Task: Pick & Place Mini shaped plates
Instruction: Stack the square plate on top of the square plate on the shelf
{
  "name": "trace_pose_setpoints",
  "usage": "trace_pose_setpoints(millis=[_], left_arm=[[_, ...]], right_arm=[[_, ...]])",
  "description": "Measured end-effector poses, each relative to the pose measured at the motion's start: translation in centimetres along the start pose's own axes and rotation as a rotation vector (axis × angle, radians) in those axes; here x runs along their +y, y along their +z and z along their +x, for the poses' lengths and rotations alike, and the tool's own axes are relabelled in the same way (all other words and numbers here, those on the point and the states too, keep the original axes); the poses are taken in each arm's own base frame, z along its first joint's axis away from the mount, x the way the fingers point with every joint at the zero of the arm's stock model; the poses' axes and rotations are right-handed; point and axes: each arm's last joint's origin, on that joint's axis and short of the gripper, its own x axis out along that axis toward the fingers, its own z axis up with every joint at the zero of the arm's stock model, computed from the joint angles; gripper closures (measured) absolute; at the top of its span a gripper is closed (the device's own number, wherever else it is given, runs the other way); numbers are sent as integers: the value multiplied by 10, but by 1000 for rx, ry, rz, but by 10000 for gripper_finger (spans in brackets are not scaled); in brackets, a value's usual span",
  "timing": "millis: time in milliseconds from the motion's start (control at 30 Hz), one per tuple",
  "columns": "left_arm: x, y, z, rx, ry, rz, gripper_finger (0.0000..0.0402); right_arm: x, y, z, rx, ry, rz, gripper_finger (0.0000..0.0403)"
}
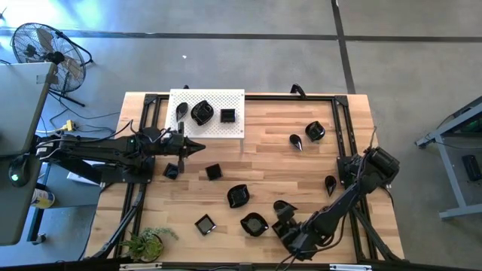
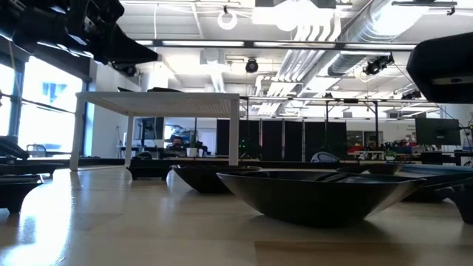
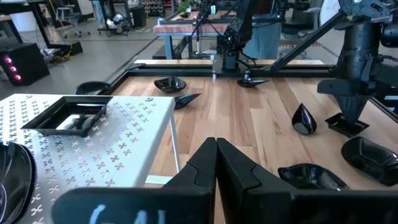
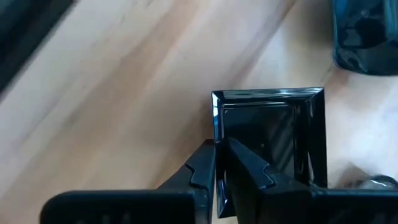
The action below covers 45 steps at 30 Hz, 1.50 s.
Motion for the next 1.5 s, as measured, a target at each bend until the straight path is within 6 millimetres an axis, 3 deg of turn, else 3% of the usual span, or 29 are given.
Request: trace_pose_setpoints(millis=[300,500,900,1033,1300,1500], left_arm=[[0,0,0,-2,0,-3,401],[0,2,0,-21,0,-12,401],[4,10,-1,-100,115,-56,401],[4,9,-1,-94,116,-39,401],[3,6,1,-62,99,-27,401],[3,4,3,-47,94,-41,401]], right_arm=[[-4,2,-3,-14,-70,46,391],[-11,18,-11,-55,-74,127,392],[-44,58,-51,-48,-181,236,392],[-52,67,-62,-41,-117,318,401],[-54,62,-53,48,-51,586,343],[-89,57,-32,179,57,679,305]])
